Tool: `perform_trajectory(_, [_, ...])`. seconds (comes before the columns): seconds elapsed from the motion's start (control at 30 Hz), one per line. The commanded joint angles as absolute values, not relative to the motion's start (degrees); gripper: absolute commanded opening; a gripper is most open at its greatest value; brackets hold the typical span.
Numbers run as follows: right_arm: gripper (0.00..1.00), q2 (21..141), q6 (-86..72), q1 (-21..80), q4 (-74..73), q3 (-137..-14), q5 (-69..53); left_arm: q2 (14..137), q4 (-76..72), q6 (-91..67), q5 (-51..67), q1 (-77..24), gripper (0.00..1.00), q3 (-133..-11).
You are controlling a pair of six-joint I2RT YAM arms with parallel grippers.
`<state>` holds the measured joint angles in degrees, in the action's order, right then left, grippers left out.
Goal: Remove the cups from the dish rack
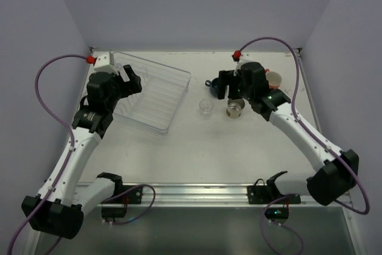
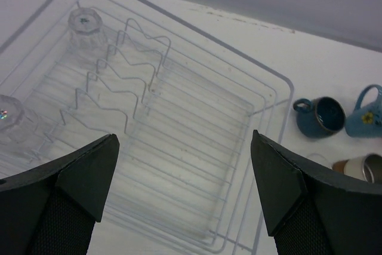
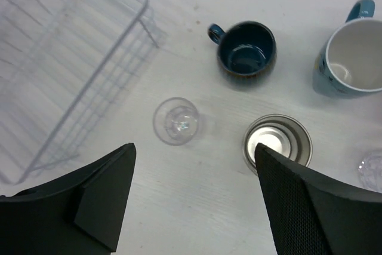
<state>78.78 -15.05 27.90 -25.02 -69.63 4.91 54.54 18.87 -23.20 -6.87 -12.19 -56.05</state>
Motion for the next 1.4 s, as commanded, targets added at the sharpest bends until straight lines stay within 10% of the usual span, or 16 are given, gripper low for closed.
perform_trajectory(0.0, [0.83,70.52,-18.1,29.0,-17.5,-64.44,0.35,59.58,13.72,-25.22,-17.21,-12.3,0.97,-59.23])
perform_trajectory(0.73, [0.78,57.13,-22.94,35.68,-2.11,-48.08,-5.18,104.83,7.39,-37.27,-26.27,-0.09,0.88,-82.87])
perform_trajectory(1.37, [0.77,59.76,-22.5,36.04,-0.7,-47.9,-4.48,115.66,2.55,-32.96,-24.17,1.85,0.85,-87.71])
